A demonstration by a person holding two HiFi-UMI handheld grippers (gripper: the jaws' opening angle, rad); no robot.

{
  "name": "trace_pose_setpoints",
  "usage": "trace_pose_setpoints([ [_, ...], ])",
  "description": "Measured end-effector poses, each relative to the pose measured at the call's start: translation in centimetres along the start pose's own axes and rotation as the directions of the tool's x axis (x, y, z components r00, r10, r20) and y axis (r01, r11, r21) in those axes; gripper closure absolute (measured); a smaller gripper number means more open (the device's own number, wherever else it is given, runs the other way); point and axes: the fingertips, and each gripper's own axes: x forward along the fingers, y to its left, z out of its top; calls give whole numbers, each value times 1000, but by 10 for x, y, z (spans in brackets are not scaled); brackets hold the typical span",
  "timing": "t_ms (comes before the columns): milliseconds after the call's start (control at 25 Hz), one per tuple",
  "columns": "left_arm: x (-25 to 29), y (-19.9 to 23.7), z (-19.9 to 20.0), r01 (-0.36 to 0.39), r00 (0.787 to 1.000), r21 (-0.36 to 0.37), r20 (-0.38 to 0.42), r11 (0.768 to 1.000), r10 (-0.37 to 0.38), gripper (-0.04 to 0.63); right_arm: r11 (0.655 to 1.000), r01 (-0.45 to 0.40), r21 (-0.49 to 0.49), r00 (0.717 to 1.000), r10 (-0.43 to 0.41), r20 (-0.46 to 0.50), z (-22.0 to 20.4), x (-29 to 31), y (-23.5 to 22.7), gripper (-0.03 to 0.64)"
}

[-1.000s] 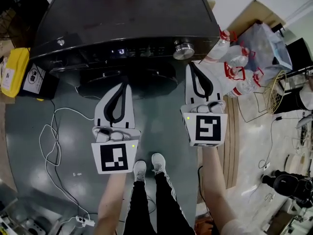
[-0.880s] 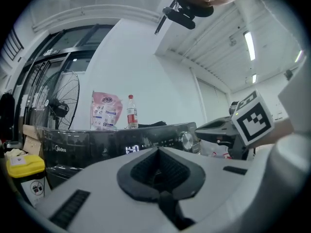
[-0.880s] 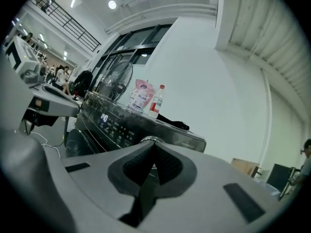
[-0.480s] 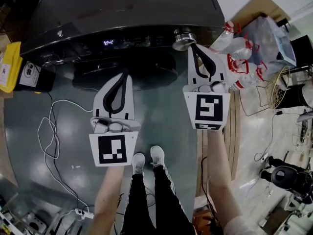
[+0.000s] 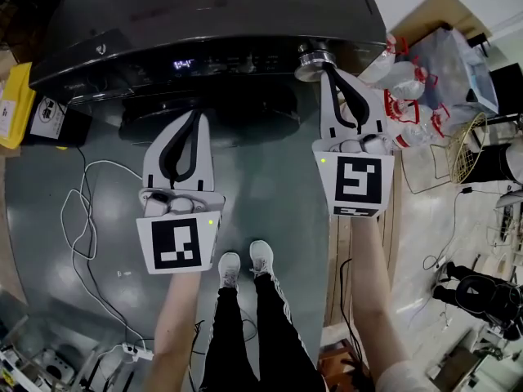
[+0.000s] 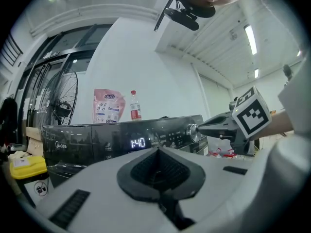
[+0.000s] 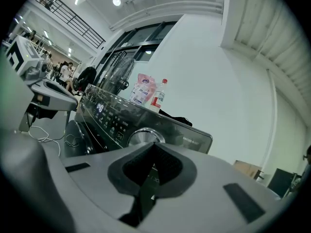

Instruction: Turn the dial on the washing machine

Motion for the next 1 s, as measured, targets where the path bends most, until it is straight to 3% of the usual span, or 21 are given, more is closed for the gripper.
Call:
trace_pose_setpoints([
  [280, -4, -3, -6, 2, 1000, -6, -15, 1000, -2, 597, 1000, -3, -30, 1000, 2, -16, -1, 0, 1, 615],
  [720, -9, -2, -9, 6, 1000, -2, -24, 1000, -6, 597, 1000, -10, -1, 996, 10, -94, -16, 1, 4, 615],
  [1000, -14, 4, -13, -11, 1000, 7, -21, 1000, 11, 597, 1000, -2, 8, 996, 3, -95, -18, 1, 5, 615],
])
